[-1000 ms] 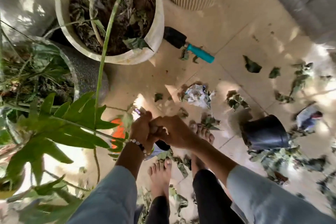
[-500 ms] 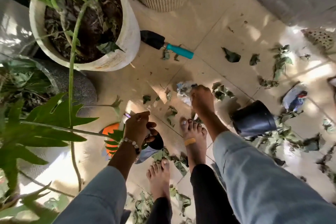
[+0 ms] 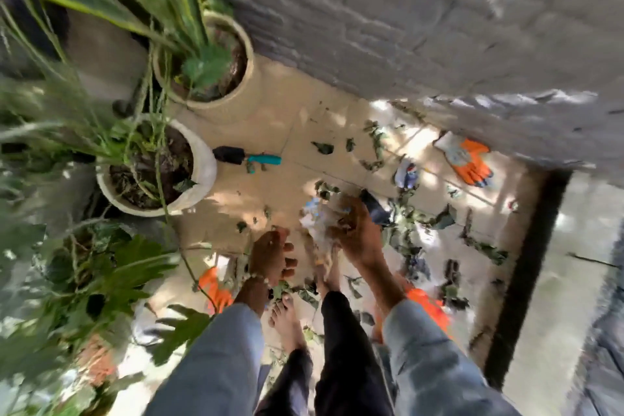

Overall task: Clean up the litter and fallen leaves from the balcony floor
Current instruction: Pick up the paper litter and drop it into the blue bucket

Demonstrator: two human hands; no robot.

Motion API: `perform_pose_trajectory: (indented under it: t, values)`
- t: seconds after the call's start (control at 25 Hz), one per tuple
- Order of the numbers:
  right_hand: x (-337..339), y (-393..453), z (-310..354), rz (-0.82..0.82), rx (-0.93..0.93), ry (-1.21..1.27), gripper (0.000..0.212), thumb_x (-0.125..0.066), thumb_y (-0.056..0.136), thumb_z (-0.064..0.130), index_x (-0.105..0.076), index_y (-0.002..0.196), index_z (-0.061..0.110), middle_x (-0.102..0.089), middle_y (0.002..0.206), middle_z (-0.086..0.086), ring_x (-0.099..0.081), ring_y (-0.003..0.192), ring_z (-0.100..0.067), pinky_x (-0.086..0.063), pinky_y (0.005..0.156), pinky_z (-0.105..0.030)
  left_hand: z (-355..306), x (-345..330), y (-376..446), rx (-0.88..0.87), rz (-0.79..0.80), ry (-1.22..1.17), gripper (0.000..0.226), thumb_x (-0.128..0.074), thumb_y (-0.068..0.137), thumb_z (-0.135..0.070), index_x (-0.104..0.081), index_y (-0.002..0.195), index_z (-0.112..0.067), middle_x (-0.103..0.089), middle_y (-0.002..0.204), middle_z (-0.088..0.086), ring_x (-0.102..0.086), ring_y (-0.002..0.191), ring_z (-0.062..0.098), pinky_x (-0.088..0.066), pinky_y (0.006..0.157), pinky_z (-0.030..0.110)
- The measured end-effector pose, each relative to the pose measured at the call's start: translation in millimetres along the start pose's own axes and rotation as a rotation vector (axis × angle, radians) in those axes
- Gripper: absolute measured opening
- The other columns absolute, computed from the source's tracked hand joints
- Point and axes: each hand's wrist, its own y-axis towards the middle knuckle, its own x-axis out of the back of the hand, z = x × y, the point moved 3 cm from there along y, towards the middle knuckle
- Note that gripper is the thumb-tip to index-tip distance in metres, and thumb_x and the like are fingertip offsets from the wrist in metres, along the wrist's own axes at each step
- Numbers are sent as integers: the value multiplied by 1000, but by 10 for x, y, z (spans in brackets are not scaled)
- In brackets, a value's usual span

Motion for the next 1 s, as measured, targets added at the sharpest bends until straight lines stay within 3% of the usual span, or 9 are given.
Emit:
perform_pose_trajectory:
  t: [0.16,0.28,0.36,0.48,0.56,0.64,0.72,0.88,1.0]
  values:
    - [564,-362,359,-65,22,167,35,-70,75,-5,-74,98,21,-68,80,17,-60,65,13,-47,64,-16,-473,-528,-500,35,123,-41,50,-46,90,-65,-60,94,-17,-52,82,12,-48,62,20,-38,60,27]
    - [786,-446,320,-140,7,190,16,-63,79,10,-74,89,16,-71,77,13,-65,69,0,-51,65,-23,-680,-1062,-666,105,228,108,76,-52,63,-86,-64,104,-23,-64,103,3,-61,93,24,-50,93,42]
    - [919,-352,220,-159,73,95,28,-52,82,30,-73,95,16,-69,96,-4,-63,88,-18,-49,78,-27,-716,-1458,-613,134,223,125,78,-70,54,-75,-69,110,-20,-71,106,6,-66,97,28,-50,95,45]
    - [1317,-96,88,-118,183,270,26,-58,82,30,-69,85,7,-65,94,-15,-59,80,-14,-46,74,-21,-864,-2011,-671,96,178,176,30,-77,75,-36,-72,85,-9,-71,77,11,-65,72,28,-53,77,39]
    - [1632,193,-198,-92,-3,642,16,-60,76,19,-66,85,7,-70,85,-8,-64,72,-8,-51,69,-22,-958,-2333,-504,-17,115,249,12,-68,86,-13,-65,77,-5,-62,70,8,-54,63,23,-45,67,34]
    - [1839,495,-676,-252,-206,800,16,-56,76,16,-68,84,10,-72,85,-4,-67,83,-17,-53,73,-30,-1007,-2581,-211,-61,81,351,17,-60,85,0,-57,71,-8,-56,71,9,-52,60,19,-42,61,31]
    - [1934,849,-1164,-372,-378,479,15,-61,85,18,-72,91,9,-72,98,-10,-65,96,-26,-48,75,-27,-1107,-2683,195,-28,30,339,26,-53,86,3,-49,65,-12,-54,57,11,-53,45,18,-43,60,31]
    - [1528,1793,-1864,-82,-404,-152,27,-51,93,18,-66,112,7,-60,124,-14,-54,114,-31,-42,93,-32,-1283,-2781,1259,-53,82,574,18,-78,73,-17,-63,68,-7,-63,45,-1,-63,59,21,-54,74,36]
    - [1064,2522,-2282,-50,-479,-177,34,-54,89,22,-59,122,29,-25,150,-10,-26,135,-35,-28,110,-45,-1381,-2979,1965,-248,121,666,24,-51,84,16,-64,81,-4,-64,58,8,-61,51,19,-54,48,26]
